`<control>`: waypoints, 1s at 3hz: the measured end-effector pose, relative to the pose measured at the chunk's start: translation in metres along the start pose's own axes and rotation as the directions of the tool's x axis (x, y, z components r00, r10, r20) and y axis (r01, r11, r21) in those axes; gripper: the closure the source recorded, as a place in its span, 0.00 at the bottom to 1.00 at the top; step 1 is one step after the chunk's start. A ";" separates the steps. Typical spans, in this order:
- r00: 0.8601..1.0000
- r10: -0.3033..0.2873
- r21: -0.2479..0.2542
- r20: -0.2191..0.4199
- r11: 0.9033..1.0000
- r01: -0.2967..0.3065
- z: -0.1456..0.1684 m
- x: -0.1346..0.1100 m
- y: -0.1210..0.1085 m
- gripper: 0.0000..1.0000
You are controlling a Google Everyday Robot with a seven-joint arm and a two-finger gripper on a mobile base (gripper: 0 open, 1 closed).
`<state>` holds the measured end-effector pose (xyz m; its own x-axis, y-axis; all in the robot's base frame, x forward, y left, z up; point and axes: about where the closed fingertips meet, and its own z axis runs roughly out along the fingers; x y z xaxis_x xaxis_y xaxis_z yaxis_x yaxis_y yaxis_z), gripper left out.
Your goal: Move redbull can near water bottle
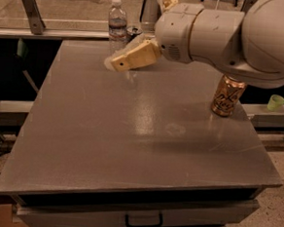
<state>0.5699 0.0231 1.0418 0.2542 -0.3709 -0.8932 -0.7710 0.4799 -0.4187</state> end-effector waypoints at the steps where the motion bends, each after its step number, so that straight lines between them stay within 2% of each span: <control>1: 0.994 -0.105 0.027 -0.011 0.994 0.105 -0.037 -0.020 0.006 0.00; 2: 0.994 -0.104 0.034 -0.016 0.994 0.104 -0.038 -0.017 0.003 0.00; 3: 0.988 -0.151 0.079 -0.018 0.985 0.152 -0.047 -0.017 -0.024 0.00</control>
Offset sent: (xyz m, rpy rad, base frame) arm -0.0342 -0.0132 0.0233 -0.0584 -0.0859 0.0012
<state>0.5563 -0.0195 1.0745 0.3571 -0.4539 -0.8163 -0.6743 0.4795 -0.5616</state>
